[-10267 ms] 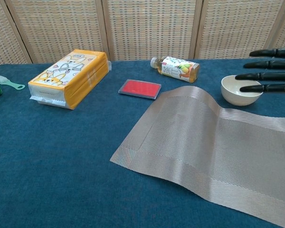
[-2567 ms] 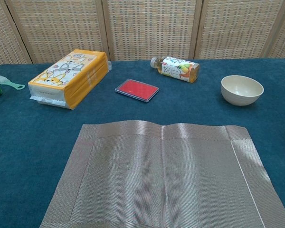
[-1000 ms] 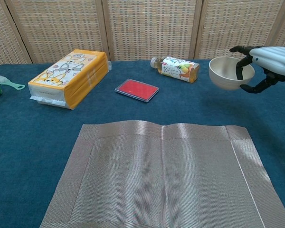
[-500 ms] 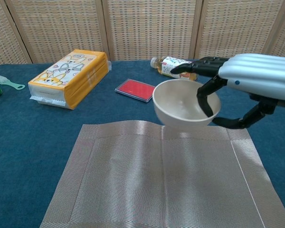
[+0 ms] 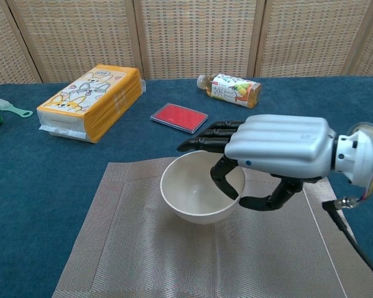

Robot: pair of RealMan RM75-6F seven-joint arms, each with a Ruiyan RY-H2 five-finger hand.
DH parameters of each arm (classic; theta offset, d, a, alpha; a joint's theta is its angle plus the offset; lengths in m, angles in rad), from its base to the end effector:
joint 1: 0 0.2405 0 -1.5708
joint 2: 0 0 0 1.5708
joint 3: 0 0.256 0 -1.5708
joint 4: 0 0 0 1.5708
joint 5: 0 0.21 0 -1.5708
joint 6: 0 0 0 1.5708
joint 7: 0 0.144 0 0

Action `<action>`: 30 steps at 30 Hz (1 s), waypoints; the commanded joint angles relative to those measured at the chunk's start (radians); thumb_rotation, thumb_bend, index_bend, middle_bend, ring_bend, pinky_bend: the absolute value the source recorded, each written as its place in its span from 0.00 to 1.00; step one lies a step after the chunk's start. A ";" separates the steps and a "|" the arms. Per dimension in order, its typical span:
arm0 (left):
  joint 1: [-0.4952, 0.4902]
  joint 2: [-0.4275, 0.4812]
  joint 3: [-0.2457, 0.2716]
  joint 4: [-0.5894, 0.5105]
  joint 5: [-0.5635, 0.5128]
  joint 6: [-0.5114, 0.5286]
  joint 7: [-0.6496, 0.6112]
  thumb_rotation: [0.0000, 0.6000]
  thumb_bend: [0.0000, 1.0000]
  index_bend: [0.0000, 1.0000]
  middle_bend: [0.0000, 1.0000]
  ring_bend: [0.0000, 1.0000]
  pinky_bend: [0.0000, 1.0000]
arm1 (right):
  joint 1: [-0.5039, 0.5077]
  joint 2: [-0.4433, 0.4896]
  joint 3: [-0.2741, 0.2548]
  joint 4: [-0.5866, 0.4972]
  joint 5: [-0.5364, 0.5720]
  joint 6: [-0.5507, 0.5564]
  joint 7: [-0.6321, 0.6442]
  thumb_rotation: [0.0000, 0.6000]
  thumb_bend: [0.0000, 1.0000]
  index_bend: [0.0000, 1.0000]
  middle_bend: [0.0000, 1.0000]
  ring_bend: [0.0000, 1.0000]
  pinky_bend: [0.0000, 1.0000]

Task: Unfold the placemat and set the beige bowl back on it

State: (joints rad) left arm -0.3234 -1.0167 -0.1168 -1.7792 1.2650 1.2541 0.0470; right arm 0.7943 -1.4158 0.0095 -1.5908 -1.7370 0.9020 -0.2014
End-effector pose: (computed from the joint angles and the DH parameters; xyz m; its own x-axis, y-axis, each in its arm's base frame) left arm -0.2658 0.2575 0.1638 0.3404 0.0986 0.9351 0.9403 -0.0337 -0.3387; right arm -0.1109 -0.2759 -0.0180 0.6784 -0.1066 0.7269 -0.4397 -0.8516 0.2855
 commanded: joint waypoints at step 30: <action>0.007 0.003 -0.003 0.005 0.021 -0.005 -0.016 1.00 0.00 0.00 0.00 0.00 0.00 | -0.080 0.094 -0.027 -0.094 0.069 0.121 -0.109 1.00 0.00 0.00 0.00 0.00 0.00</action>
State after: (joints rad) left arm -0.3199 -1.0159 -0.1208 -1.7723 1.2809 1.2434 0.0338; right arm 0.7592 -1.3742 -0.0023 -1.6447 -1.6433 0.9488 -0.3074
